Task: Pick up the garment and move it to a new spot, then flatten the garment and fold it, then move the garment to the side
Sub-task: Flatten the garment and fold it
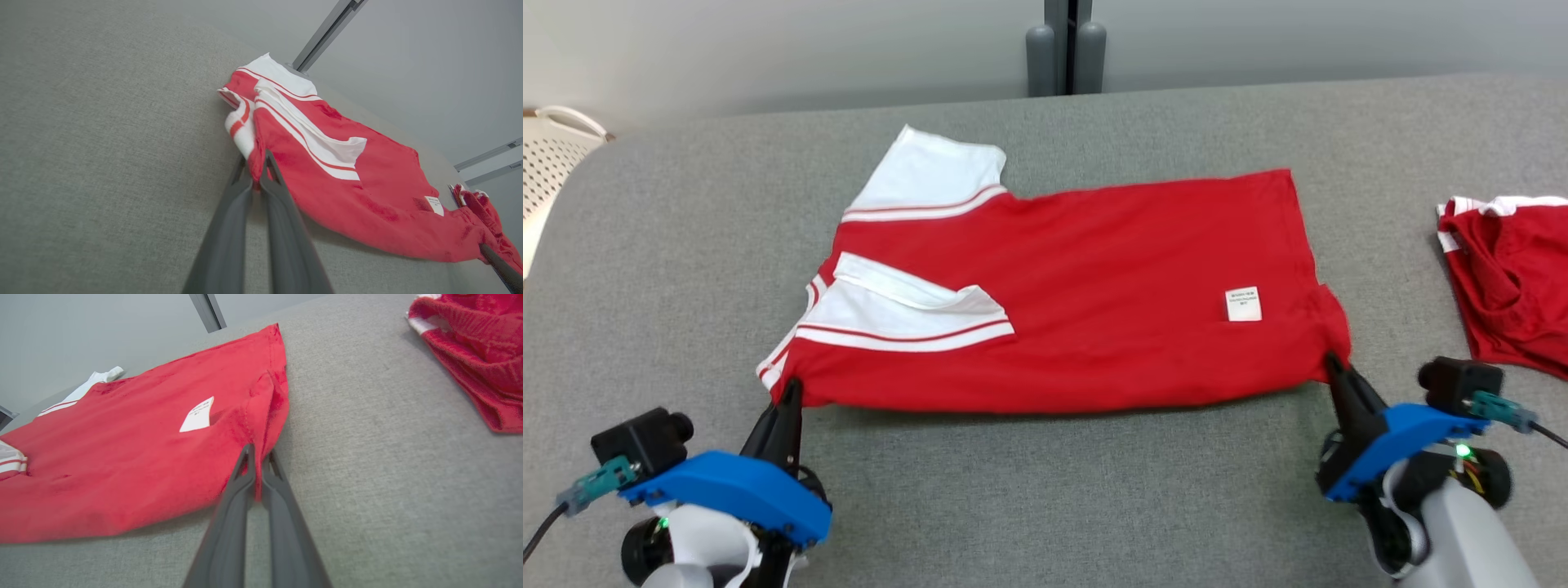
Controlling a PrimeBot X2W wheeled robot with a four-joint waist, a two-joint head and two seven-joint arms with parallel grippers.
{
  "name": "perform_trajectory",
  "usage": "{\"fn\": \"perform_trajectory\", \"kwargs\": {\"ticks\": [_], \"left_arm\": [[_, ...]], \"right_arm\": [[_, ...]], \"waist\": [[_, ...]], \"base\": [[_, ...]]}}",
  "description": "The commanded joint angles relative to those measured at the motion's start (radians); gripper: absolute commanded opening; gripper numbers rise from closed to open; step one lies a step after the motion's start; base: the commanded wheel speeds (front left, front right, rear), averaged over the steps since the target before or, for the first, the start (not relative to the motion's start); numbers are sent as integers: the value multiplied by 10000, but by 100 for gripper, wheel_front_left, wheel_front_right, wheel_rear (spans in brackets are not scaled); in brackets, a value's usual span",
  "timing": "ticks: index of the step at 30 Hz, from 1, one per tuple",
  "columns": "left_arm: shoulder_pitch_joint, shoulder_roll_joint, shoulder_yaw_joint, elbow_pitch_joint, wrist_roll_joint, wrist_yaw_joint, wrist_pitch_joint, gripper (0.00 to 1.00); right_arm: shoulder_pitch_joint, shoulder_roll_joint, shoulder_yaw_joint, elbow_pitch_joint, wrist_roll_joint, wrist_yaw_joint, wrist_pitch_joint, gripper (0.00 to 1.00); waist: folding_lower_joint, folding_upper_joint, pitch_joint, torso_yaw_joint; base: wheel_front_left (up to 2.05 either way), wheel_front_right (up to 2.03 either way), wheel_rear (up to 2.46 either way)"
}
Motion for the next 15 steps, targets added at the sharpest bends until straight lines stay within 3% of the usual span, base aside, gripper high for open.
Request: {"fn": "perform_trajectory", "kwargs": {"ticks": [1, 9, 15], "left_arm": [[352, 179, 45, -477, 0, 93, 103, 0], [2114, 203, -354, -1839, -41, 581, 791, 0], [2865, 212, -403, -1975, -6, 856, 848, 0]], "right_arm": [[552, -233, -187, -659, -27, 5, 327, 0], [2856, -193, -532, -3353, -176, 5, 1844, 0], [3871, -42, -865, -4394, -16, 5, 2218, 0]], "waist": [[0, 0, -158, -17], [0, 0, -296, -38], [0, 0, -132, -90]], "base": [[0, 0, 0], [0, 0, 0], [0, 0, 0]]}}
